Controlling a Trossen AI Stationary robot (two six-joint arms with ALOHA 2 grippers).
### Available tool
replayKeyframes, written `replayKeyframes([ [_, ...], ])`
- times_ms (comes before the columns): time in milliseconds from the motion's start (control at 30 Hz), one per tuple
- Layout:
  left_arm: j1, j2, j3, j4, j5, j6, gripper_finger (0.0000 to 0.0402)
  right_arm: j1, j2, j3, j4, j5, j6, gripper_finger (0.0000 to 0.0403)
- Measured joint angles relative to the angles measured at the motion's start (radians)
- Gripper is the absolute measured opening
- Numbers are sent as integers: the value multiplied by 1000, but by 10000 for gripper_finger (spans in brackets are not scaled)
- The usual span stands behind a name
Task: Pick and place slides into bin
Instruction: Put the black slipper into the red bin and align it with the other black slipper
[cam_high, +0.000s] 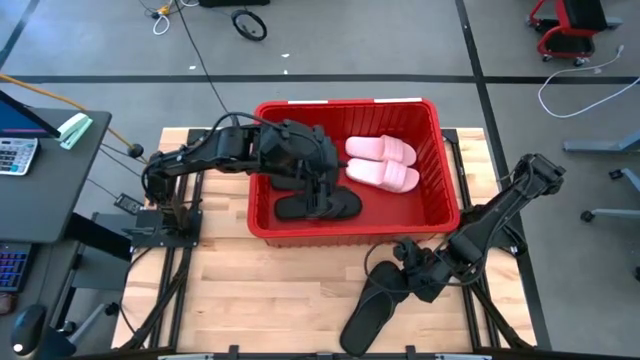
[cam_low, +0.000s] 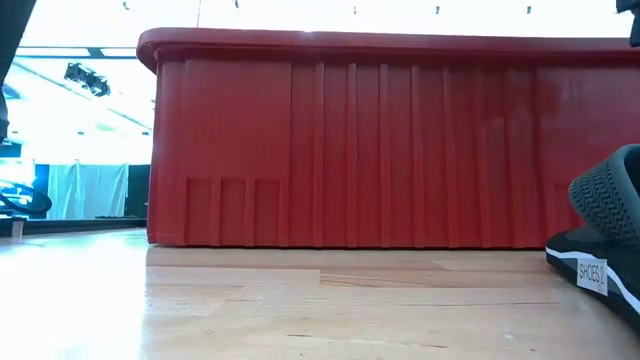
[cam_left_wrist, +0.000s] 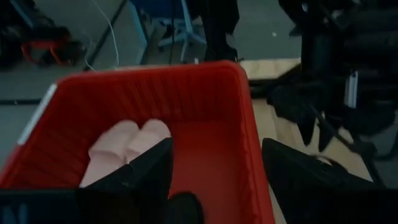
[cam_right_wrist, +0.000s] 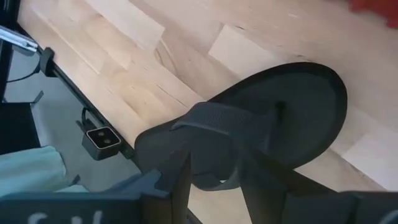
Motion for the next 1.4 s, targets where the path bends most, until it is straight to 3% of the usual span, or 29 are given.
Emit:
replayKeyframes([
  [433,-110,9,0,-126,5,-207,227,18,2,0,10,-80,-173,132],
  [600,-170,10,-1,-125,3,-258,229,20,10,-24,32,-136,-141,132],
  [1000,-264,10,-1,-123,3,-348,217,25,11,-240,242,-167,-17,132],
  [1267,-290,10,-1,-123,2,-410,218,25,11,-408,563,-182,24,132],
  [1400,-298,10,-1,-122,2,-433,213,25,11,-435,578,-172,35,132],
])
